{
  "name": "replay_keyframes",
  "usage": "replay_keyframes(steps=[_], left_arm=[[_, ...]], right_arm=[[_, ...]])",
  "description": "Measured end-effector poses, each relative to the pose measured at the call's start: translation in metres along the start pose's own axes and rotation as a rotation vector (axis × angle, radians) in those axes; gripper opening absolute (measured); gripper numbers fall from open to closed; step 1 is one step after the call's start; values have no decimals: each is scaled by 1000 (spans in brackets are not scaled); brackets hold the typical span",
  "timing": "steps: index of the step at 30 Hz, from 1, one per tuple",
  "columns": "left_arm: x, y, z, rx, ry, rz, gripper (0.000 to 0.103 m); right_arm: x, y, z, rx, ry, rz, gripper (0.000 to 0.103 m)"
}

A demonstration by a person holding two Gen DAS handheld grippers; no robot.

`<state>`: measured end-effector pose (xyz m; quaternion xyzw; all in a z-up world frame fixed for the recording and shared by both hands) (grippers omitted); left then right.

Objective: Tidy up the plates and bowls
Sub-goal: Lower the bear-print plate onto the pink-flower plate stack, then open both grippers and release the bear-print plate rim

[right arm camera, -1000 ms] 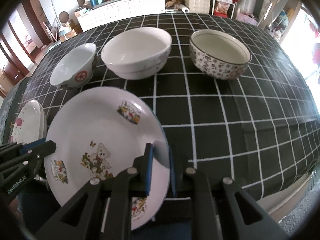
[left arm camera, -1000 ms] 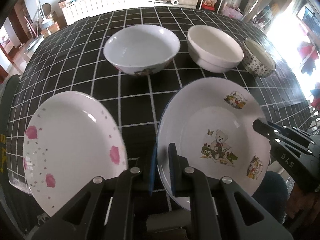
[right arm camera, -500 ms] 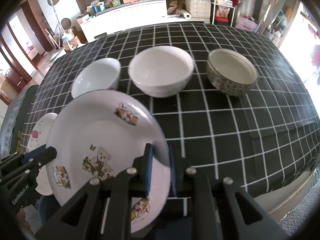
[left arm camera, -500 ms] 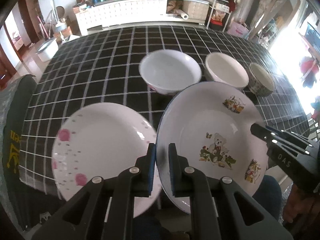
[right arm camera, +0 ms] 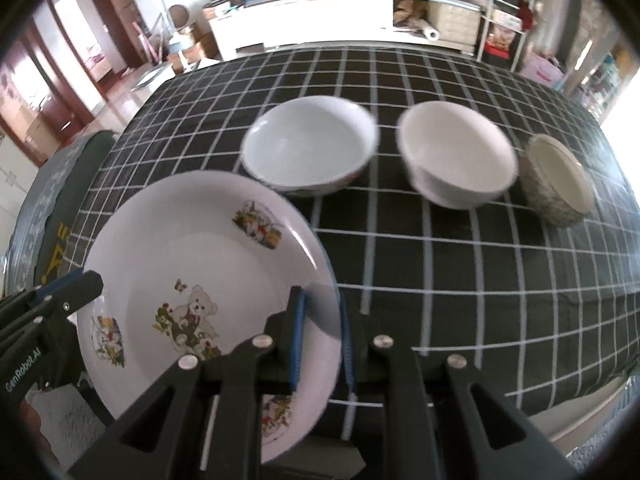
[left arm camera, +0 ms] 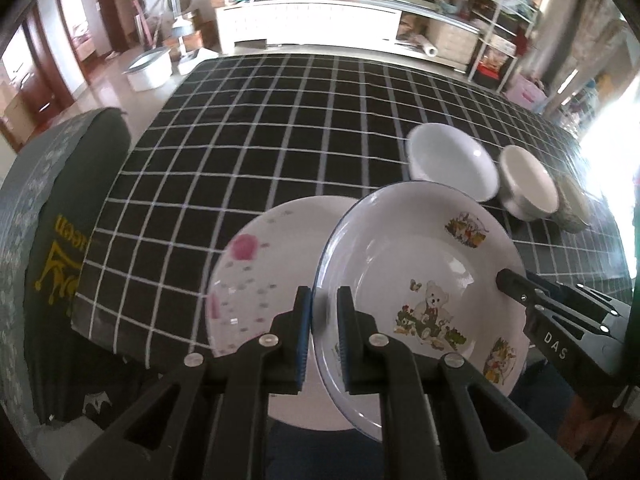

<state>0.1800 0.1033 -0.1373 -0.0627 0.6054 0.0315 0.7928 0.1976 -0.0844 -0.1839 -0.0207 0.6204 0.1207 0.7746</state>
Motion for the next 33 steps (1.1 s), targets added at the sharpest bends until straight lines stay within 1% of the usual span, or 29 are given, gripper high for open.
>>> replay_keyframes(steps=[8,14,19,29,33], left_arm=[[5,31,-3,-61,14,22,10],[11,50,0,-95,22,29,10],[20,58,-1,-108,34,29,10],[36,60,-2,-114,54,18,10],[38,59,-2,-112,47,28,10]], right_arm=[[15,38,6,-65,19,1,21],[24,58,12,-114,21,-31,21],[31,66,13,-133,31,-47,21],[33,71,15,-175,3,-114,21],[44,69,13,-178,34,-112,22]])
Point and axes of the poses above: each gripper's, at about its wrist camera, not at the fingertips, and x roughly the way its jaws point, y to its left, z to its top, the point moved 6 cm from there along x, roughly the way its jaws point, and after that the axes turned 11 degrees about y, right-handed, at the moved point
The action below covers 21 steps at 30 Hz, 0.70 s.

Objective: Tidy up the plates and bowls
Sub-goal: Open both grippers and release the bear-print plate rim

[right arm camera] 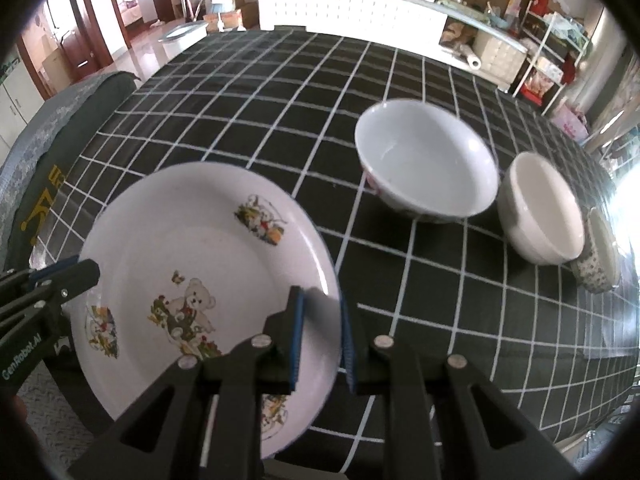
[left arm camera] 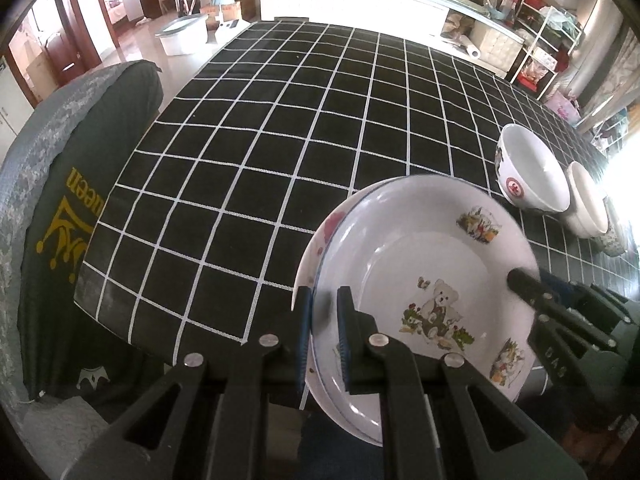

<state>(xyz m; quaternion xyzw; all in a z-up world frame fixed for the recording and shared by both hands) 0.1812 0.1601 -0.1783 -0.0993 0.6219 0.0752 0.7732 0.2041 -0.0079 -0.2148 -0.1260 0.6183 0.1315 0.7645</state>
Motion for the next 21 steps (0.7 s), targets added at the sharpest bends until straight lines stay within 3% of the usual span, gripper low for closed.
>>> replay_keyframes(steps=[9,21], left_arm=[[2,-1,-2,18,0,8,10],[-15,5,-10,2,-16,24,13]], right_arm=[[-2,0,-1,-15,-12,3,23],[-16,-15,-12,36,-32,79,23]])
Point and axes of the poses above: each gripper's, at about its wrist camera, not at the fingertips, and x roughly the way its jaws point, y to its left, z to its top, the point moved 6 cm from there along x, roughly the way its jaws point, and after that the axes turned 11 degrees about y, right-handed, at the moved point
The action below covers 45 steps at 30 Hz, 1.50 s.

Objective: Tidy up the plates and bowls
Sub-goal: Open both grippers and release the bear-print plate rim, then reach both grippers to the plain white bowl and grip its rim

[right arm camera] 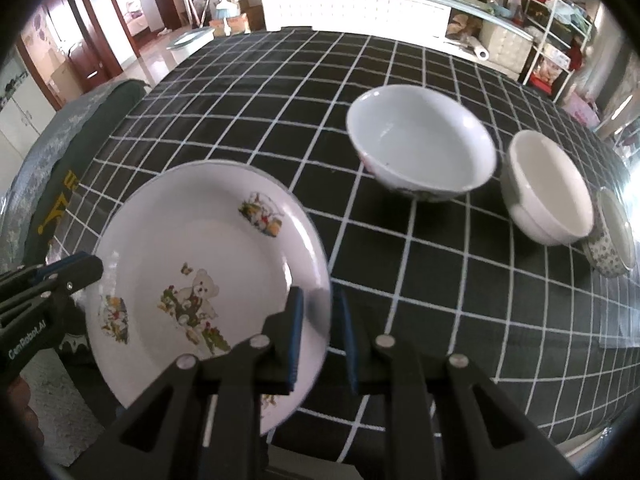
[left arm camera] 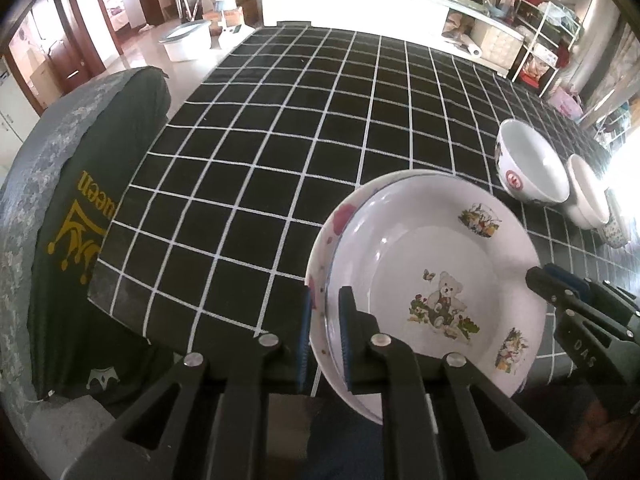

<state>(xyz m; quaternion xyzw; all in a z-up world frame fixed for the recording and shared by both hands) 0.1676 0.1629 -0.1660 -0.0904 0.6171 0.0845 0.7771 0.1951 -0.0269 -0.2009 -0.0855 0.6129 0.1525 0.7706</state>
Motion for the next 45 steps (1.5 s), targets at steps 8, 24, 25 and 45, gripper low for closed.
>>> replay_keyframes(steps=[8,24,25,45], left_arm=[[-44,-24,-6,45,-77,-55,20],[-107,-128,4,255,-178,-151,26],[-109,-132,6,268,-182,-153,26],[-39,-180,108,279,23,-246,28]], right_arm=[[-33,-15,-10,38,-51,5,31],[-112,-70,-8,81,-186,-14,37],[-114,-73,-7,81,-189,-20,37],[-47,-127,81,242,36,207,38]])
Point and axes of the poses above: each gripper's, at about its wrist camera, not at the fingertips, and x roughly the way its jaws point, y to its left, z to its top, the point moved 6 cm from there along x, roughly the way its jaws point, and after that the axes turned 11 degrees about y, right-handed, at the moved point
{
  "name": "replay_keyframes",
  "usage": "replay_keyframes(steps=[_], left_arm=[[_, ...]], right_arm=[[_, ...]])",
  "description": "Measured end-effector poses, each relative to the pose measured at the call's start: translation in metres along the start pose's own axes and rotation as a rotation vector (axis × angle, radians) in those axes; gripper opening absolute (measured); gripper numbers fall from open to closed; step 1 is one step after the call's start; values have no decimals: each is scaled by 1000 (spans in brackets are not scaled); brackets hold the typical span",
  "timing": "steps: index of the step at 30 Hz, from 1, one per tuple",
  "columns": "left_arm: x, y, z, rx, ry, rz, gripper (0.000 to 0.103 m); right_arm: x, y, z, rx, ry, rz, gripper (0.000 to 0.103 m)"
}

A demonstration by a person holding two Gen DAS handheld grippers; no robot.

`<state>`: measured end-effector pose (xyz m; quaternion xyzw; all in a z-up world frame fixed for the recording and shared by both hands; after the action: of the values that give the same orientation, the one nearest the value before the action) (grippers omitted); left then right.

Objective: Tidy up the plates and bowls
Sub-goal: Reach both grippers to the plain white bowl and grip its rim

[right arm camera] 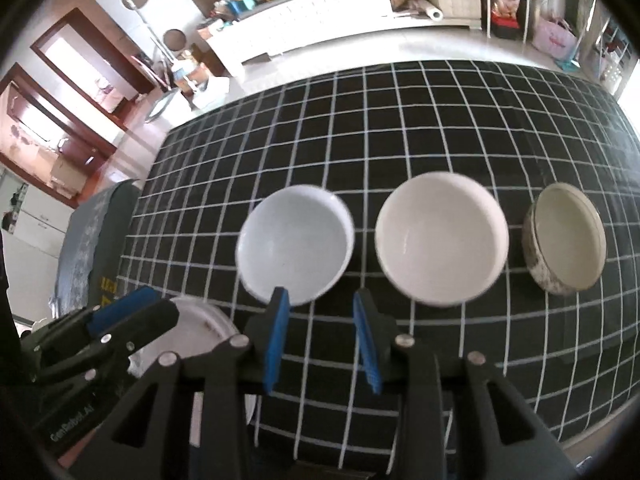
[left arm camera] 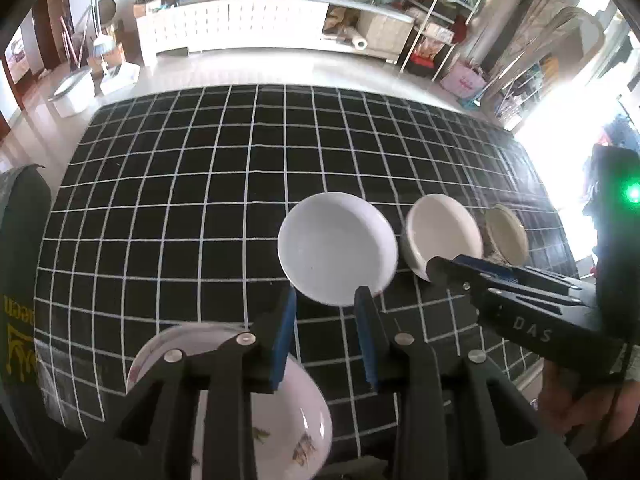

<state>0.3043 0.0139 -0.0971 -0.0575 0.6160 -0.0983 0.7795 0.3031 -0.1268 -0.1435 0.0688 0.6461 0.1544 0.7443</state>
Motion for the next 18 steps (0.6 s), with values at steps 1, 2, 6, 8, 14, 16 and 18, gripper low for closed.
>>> replay_keyframes(steps=[1,2,6,8,14,16,18], left_arm=[[5,2,5,-4,11,-1,28],[13,4,10,-8,28,-10,28],[37,12,22,-37,82,-31,28],[47,15,28,-50,97,-41,28],[70,25,33,-68,116,-35,28],[76,26,33,-70,119,-37,28],[80,26,32,-77,114,-40,28]], right_arm=[[4,-1,5,2,9,-3,38],[8,-1,9,-1,17,-3,38],[26,-2,21,-12,48,-35,38],[35,-4,26,-16,63,-45,38],[50,-12,37,-22,75,-60,38],[55,-13,38,-26,82,-64,38],[58,-14,39,-31,87,-75,38]])
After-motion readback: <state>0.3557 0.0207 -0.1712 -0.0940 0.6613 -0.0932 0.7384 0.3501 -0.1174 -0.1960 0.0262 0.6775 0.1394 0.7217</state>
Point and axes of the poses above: each gripper's, at about its wrist camera, not at the fingertips, and x roughly the way its jaws point, y to its left, z to its top, the point moved 6 cm from there along x, roughly the way its jaws point, and after that the axes turned 11 degrees about y, right-handed, at the moved point
